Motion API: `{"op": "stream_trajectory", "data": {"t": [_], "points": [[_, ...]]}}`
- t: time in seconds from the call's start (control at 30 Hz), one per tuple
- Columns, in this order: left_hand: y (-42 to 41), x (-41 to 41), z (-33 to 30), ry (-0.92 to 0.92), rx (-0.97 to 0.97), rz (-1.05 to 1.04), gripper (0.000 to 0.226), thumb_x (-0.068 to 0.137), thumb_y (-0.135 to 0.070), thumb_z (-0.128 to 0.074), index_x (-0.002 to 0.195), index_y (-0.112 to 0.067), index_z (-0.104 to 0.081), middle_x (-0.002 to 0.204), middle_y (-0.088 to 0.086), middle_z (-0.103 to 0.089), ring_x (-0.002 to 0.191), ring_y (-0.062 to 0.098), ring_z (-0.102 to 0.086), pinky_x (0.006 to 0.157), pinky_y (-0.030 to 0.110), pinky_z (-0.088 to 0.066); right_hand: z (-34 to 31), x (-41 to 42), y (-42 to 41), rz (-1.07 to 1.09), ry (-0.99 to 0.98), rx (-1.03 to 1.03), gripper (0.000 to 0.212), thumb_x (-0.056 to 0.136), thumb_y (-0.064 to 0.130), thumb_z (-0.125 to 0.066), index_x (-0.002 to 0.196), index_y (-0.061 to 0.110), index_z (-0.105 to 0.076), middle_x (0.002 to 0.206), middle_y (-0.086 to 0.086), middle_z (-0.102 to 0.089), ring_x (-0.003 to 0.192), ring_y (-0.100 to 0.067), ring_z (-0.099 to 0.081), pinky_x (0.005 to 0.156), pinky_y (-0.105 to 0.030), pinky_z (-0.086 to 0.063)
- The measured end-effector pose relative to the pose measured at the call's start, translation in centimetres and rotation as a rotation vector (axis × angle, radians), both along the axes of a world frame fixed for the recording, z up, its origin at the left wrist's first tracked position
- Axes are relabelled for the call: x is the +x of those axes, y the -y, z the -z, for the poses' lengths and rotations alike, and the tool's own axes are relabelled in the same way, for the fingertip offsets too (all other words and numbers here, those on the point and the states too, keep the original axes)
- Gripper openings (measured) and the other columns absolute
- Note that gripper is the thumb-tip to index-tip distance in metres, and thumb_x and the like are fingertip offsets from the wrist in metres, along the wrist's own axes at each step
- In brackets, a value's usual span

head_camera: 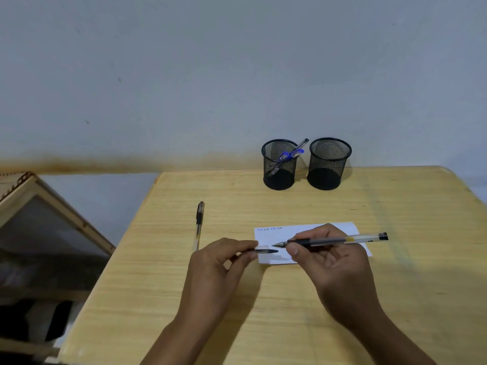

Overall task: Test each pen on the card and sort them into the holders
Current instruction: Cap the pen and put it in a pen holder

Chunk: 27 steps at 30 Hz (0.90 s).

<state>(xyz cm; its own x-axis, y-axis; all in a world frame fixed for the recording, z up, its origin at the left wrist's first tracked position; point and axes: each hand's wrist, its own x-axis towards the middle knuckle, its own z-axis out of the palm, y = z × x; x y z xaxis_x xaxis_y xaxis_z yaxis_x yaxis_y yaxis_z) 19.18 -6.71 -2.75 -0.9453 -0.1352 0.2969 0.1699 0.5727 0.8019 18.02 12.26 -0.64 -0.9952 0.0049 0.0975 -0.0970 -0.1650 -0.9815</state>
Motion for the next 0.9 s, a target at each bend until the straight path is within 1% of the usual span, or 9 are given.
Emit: {"op": "stream_trajectory", "data": {"t": [0.07, 0.2, 0.27, 0.37, 0.43, 0.57, 0.67, 0.77, 0.9], "points": [[-0.3, 0.4, -0.3, -0.022, 0.005, 0.015, 0.020, 0.080, -0.015, -0.079, 0.092, -0.030, -0.079, 0.083, -0.020, -0.071, 0.077, 0.004, -0.064, 0.061, 0.005, -0.038, 0.1, 0.2, 0.3, -0.011, -0.001, 0.031, 0.015, 0.078, -0.011, -0.073, 0.080, 0.003, -0.067, 0.078, -0.010, -0.076, 0.078, -0.018, -0.075, 0.073, -0.020, -0.057], [-0.2, 0.6, -0.7, -0.072, 0.007, 0.026, 0.020, 0.079, -0.014, -0.080, 0.092, -0.029, -0.079, 0.082, -0.017, -0.071, 0.074, 0.005, -0.063, 0.059, 0.004, -0.037, 0.2, 0.5, 0.6, -0.016, 0.021, 0.056, 0.016, 0.077, -0.010, -0.075, 0.080, 0.004, -0.068, 0.078, -0.008, -0.075, 0.078, -0.019, -0.075, 0.074, -0.022, -0.058], [-0.1, 0.7, -0.7, -0.097, -0.006, 0.042, 0.019, 0.079, -0.016, -0.080, 0.093, -0.029, -0.079, 0.083, -0.017, -0.072, 0.073, 0.007, -0.065, 0.062, 0.006, -0.041, 0.2, 0.6, 0.6, -0.014, 0.030, 0.069, 0.015, 0.076, -0.009, -0.075, 0.080, 0.004, -0.068, 0.078, -0.009, -0.075, 0.078, -0.019, -0.075, 0.073, -0.022, -0.058], [-0.1, 0.9, -0.5, -0.140, -0.016, 0.090, 0.016, 0.081, -0.023, -0.077, 0.096, -0.028, -0.079, 0.085, -0.017, -0.072, 0.075, 0.008, -0.067, 0.069, 0.015, -0.048, 0.0, 0.7, 0.7, -0.022, 0.058, 0.076, 0.014, 0.075, -0.007, -0.077, 0.080, 0.004, -0.069, 0.077, -0.009, -0.076, 0.074, -0.017, -0.075, 0.070, -0.020, -0.057], [-0.1, 1.1, -0.4, -0.154, -0.012, 0.093, 0.015, 0.082, -0.025, -0.076, 0.096, -0.028, -0.078, 0.086, -0.018, -0.073, 0.078, 0.007, -0.068, 0.070, 0.017, -0.049, 0.0, 0.9, 0.8, -0.015, 0.060, 0.109, 0.013, 0.074, -0.003, -0.079, 0.078, 0.007, -0.071, 0.075, -0.005, -0.076, 0.070, -0.013, -0.073, 0.066, -0.017, -0.055], [-0.4, 1.2, -0.2, -0.109, 0.031, 0.084, 0.011, 0.083, -0.025, -0.073, 0.092, -0.025, -0.078, 0.087, -0.019, -0.073, 0.083, 0.003, -0.068, 0.068, 0.008, -0.044, 0.2, 1.2, 1.2, -0.019, 0.062, 0.130, 0.012, 0.074, -0.001, -0.079, 0.076, 0.009, -0.072, 0.074, -0.002, -0.076, 0.068, -0.010, -0.071, 0.064, -0.015, -0.052], [-0.6, 1.2, 0.0, -0.103, 0.034, 0.095, 0.011, 0.085, -0.019, -0.074, 0.094, -0.025, -0.078, 0.090, -0.019, -0.073, 0.087, 0.003, -0.069, 0.073, 0.011, -0.047, 0.8, 1.3, 1.5, -0.009, 0.065, 0.134, 0.011, 0.074, 0.000, -0.079, 0.076, 0.008, -0.071, 0.075, -0.002, -0.075, 0.069, -0.010, -0.070, 0.064, -0.014, -0.051], [-0.6, 0.9, 0.3, -0.081, 0.052, 0.095, 0.012, 0.085, -0.020, -0.073, 0.094, -0.025, -0.078, 0.089, -0.019, -0.073, 0.085, 0.005, -0.069, 0.075, 0.013, -0.049, 1.2, 1.0, 1.8, -0.022, 0.097, 0.093, 0.010, 0.077, 0.001, -0.078, 0.078, 0.006, -0.070, 0.076, -0.007, -0.074, 0.072, -0.014, -0.071, 0.067, -0.019, -0.053], [-1.6, 0.4, 0.2, 0.061, 0.184, 0.078, 0.013, 0.081, -0.017, -0.079, 0.092, -0.024, -0.079, 0.085, -0.020, -0.075, 0.081, 0.003, -0.069, 0.071, 0.010, -0.047, 1.3, 0.0, 1.9, 0.000, 0.155, -0.033, 0.010, 0.084, 0.003, -0.071, 0.090, 0.009, -0.068, 0.076, -0.007, -0.074, 0.077, -0.019, -0.071, 0.073, -0.025, -0.056]]}}
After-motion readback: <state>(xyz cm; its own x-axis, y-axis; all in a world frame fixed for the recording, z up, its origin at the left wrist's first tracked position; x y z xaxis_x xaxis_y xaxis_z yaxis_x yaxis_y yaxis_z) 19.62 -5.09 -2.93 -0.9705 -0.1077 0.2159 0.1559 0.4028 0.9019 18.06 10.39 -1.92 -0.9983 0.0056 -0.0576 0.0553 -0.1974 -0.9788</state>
